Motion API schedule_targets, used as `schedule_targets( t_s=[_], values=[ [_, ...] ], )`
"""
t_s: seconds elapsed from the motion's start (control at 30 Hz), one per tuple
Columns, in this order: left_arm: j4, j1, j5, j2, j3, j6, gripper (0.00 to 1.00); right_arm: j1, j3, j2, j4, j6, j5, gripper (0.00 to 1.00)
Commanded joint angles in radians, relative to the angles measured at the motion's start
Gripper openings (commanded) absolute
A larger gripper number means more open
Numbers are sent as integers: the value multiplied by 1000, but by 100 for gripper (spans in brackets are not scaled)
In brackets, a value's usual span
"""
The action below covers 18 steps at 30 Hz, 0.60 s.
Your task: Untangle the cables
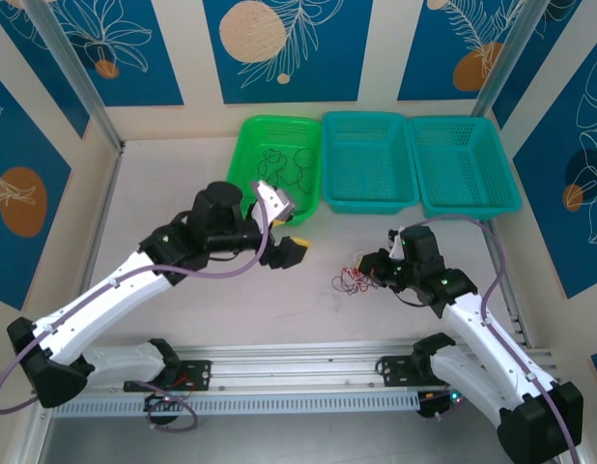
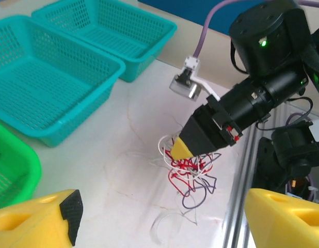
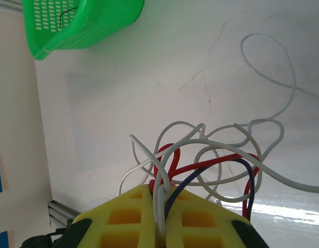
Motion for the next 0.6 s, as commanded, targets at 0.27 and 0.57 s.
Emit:
schedule_targets(
  t_s=[0.27, 0.57],
  values=[
    [523, 17, 379, 249, -287, -529, 78, 16, 2, -29, 35, 83, -44, 0],
    [530, 11, 447, 399, -236, -490, 68, 22, 1, -27, 59, 99, -38, 0]
  ],
)
